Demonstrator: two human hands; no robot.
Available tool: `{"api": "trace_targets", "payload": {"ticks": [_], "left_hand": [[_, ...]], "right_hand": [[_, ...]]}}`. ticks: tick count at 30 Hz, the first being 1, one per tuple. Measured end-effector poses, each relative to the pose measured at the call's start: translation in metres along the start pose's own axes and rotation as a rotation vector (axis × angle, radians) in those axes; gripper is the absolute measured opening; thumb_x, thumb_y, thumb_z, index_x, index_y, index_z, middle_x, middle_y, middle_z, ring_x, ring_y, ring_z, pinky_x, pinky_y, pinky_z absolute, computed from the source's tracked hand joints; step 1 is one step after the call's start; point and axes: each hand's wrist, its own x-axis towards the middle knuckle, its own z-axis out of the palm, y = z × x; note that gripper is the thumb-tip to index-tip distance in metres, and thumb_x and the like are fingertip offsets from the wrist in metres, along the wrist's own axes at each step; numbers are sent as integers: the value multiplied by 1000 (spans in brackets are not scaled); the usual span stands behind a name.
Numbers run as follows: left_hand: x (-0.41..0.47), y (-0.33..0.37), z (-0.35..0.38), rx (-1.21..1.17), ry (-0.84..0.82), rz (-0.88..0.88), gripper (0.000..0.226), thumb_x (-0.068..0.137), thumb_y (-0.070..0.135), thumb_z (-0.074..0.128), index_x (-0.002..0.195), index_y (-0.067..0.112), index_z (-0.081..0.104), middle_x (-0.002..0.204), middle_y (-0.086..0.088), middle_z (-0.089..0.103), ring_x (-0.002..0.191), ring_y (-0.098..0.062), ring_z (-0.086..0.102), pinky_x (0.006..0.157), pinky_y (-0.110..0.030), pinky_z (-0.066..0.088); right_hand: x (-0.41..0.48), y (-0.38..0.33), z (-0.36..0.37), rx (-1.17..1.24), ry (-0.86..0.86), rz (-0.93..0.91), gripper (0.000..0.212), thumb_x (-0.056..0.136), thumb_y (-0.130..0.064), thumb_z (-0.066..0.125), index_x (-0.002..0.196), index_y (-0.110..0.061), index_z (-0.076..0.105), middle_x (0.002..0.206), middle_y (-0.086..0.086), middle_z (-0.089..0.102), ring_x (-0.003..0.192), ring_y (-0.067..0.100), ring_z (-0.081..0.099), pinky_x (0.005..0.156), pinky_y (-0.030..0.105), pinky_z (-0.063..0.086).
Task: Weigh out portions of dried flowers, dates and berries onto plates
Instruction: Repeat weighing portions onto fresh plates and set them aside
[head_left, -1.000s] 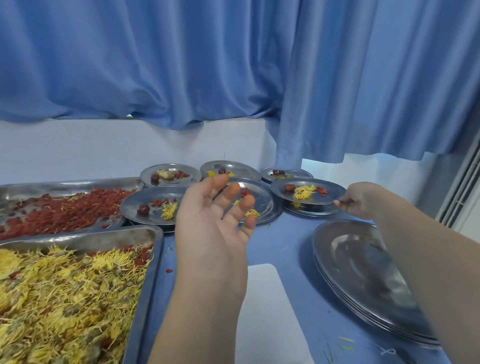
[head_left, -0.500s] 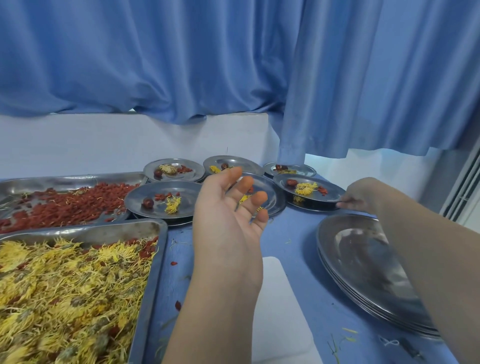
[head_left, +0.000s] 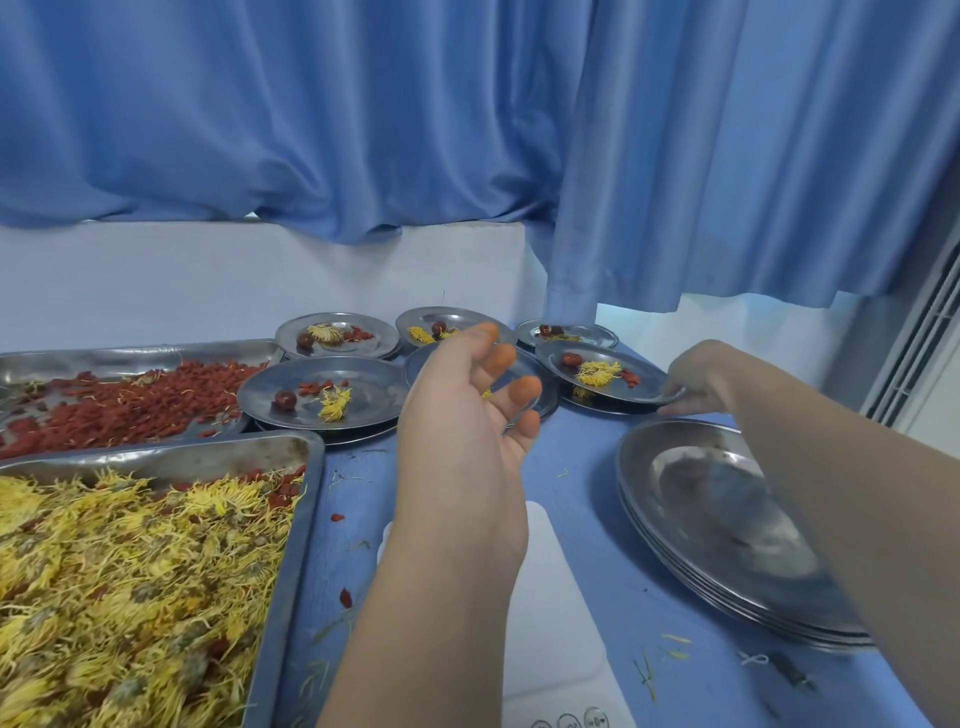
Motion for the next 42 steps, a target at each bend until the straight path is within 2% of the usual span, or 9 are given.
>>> {"api": "trace_targets", "payload": {"ticks": [2,4,8,13,17,22,30,39,42], "left_hand": [[-2,-1,2,21,-19,10,10,90,22,58,85,21,67,81,4,66,59,-12,56,56,-24,42],[-6,-1,5,57,-43,15,8,90,22,59,86,21,66,79,5,65,58,-11,56,54,-23,43],[-15,-3,15,170,-97,14,7,89,22,59,83,22,64,71,8,64,55,-10,55,54,-22,42],[-31,-5,25,290,-161,50,8,91,22,58,84,21,61,73,7,62,54,-9,54,58,-24,40],[-49,0,33,361,-219,154,5,87,24,60,82,22,60,76,8,63,55,-9,57,65,-27,44],[-66,5,22,441,-230,254,4,83,25,60,83,25,65,64,13,64,56,-9,59,66,-29,46],[-66,17,-71,484,32,118,11,92,25,60,99,20,67,98,-1,66,62,-15,61,61,-30,44],[-80,26,-116,364,115,97,16,94,23,55,106,16,64,85,1,63,61,-14,59,60,-30,44],[-83,27,-120,313,140,61,13,93,23,56,102,17,63,83,0,62,65,-17,56,61,-31,43]], "right_hand": [[-15,-7,-4,-364,-45,-117,27,96,-22,54,119,-9,61,105,8,65,99,25,63,73,25,50],[-24,-7,-9,-708,-1,-238,18,92,-27,58,103,-15,65,94,5,63,92,23,59,72,23,43],[-50,-6,-18,-561,178,-413,13,81,-6,55,86,-4,67,88,14,67,82,29,63,71,27,52],[-121,22,-22,-409,167,-724,12,82,-18,60,90,-19,69,92,-2,68,87,21,61,73,27,44],[-170,68,-18,-630,177,-873,16,86,-30,53,96,-24,65,100,-3,64,91,22,59,75,37,50],[-192,114,-19,-777,242,-871,25,91,-39,50,93,-19,66,96,-1,66,91,26,60,72,36,49],[-205,122,-26,-777,179,-917,34,90,-47,51,67,-22,57,66,-6,50,71,21,51,64,36,44],[-219,116,-18,-840,173,-928,28,76,-21,61,56,-17,42,58,0,42,57,25,45,51,30,37],[-219,118,-18,-822,193,-942,25,76,-19,65,55,-15,51,57,0,44,57,24,47,50,28,33]]}}
